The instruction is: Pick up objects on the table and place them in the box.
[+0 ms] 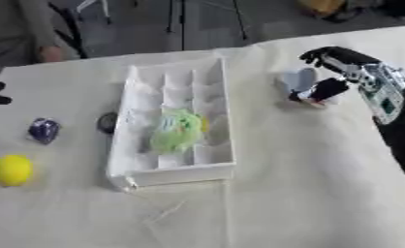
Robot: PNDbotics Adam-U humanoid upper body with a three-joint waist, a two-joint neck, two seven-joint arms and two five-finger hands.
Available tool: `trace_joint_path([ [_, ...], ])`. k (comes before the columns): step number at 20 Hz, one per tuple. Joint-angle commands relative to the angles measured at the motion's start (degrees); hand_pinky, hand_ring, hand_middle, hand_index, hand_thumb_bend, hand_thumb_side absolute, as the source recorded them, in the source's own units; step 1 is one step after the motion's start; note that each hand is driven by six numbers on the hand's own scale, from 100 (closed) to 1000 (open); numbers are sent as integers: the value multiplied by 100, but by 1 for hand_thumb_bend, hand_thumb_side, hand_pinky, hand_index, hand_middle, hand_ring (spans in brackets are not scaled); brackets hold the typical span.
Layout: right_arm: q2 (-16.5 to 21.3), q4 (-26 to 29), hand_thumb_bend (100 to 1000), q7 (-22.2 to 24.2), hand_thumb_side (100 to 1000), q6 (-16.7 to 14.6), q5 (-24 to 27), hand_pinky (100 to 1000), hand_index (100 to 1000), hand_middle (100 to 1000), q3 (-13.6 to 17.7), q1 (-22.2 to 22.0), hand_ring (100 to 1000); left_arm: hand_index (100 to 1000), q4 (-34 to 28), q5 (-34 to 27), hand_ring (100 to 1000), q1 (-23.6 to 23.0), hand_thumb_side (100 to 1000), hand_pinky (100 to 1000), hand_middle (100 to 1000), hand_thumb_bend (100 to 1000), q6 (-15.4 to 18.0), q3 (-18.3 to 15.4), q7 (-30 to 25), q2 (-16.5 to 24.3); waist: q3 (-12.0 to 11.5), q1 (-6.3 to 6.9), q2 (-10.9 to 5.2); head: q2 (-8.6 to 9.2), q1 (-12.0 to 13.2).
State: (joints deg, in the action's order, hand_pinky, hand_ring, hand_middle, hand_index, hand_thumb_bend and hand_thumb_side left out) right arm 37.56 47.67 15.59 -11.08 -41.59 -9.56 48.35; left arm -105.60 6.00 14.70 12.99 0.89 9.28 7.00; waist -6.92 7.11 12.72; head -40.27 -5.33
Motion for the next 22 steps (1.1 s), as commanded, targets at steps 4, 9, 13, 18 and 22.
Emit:
trace_joint_path([
  [4, 84, -76, 660, -10, 423, -22, -91, 883, 947, 844, 44, 63, 844, 765, -59, -49, 660, 47, 858, 593, 750, 606, 6, -9, -17, 96, -14, 68, 48, 26, -17],
  [9, 69, -133, 657, 9, 419, -34, -115, 876, 945, 839, 45, 40, 838, 765, -56, -63, 660, 44, 859, 593, 750, 604, 6, -6, -25, 95, -8, 86, 62, 16, -27],
  [13, 62, -172, 654, 20, 415, -28, -144, 870, 943, 835, 48, 29, 833, 765, -55, -71, 660, 38, 859, 593, 750, 604, 7, -6, -28, 95, -11, 91, 68, 10, -28],
  [18, 49, -211, 617, 28, 376, -12, -176, 685, 865, 741, 55, 3, 668, 765, -55, -75, 660, 38, 861, 594, 751, 600, 9, -8, -27, 93, -11, 89, 70, 2, -27],
  [22, 43, -176, 524, -137, 387, 2, -130, 456, 737, 579, 69, -9, 469, 766, -54, -77, 660, 35, 862, 594, 751, 599, 14, -5, -28, 88, -9, 78, 67, 2, -27],
])
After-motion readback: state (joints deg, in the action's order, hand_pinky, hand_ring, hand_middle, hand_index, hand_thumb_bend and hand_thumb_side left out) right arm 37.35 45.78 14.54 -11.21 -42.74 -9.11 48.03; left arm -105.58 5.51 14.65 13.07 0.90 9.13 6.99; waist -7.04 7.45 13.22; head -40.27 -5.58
